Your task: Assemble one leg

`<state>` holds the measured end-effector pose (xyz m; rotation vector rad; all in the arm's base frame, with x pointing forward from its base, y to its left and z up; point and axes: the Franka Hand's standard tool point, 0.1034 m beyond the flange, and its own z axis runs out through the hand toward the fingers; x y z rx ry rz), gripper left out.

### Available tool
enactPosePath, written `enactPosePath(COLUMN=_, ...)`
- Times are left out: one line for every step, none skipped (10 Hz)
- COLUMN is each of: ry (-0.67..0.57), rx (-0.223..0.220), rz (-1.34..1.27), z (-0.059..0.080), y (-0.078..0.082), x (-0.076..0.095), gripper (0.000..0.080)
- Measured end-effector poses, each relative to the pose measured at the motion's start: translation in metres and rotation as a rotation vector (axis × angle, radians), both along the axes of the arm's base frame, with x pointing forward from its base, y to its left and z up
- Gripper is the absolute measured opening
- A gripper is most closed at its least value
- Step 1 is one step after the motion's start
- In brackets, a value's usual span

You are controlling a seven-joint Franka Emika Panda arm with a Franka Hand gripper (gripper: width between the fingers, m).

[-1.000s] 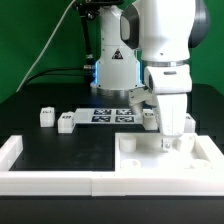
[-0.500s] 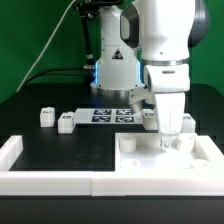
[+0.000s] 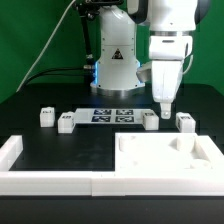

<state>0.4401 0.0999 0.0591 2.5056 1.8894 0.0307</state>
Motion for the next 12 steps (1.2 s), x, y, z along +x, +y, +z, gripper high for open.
enactPosePath(ry=0.002, rx=0.001, rz=-0.025, z=-0.001, y=0.000, x=0.000, gripper=0.0649)
enactPosePath(ry=0.003, rx=0.001, rz=-0.025, z=-0.001, y=-0.001, x=0.000, gripper=0.0649)
enactPosePath(ry=0.004, rx=0.004, rz=-0.109, z=-0.002, y=0.000, x=0.000, gripper=0.0649)
enactPosePath(ry=0.005, rx=0.006, rz=-0.192, z=-0.002, y=0.000, x=0.000, gripper=0.0649)
enactPosePath(ry=0.009, rx=0.010, rz=-0.312, z=-0.002, y=0.000, x=-0.001, gripper=0.0649)
enactPosePath(ry=0.021, rx=0.016, rz=-0.481, z=-0.005, y=0.001, x=-0.006, gripper=0.0649)
enactPosePath(ry=0.031, rx=0.014, rz=-0.607, z=-0.007, y=0.005, x=-0.012, gripper=0.0649)
enactPosePath(ry=0.041, rx=0.021, rz=-0.777, z=-0.009, y=0.011, x=-0.016, gripper=0.0649)
enactPosePath(ry=0.054, rx=0.023, rz=-0.890, z=-0.012, y=0.017, x=-0.020, gripper=0.0649)
enactPosePath(ry=0.058, rx=0.031, rz=-0.965, z=-0.015, y=0.023, x=-0.022, gripper=0.0649)
enactPosePath(ry=0.067, rx=0.040, rz=-1.133, z=-0.019, y=0.035, x=-0.026, gripper=0.0649)
enactPosePath(ry=0.076, rx=0.040, rz=-1.237, z=-0.021, y=0.043, x=-0.030, gripper=0.0649)
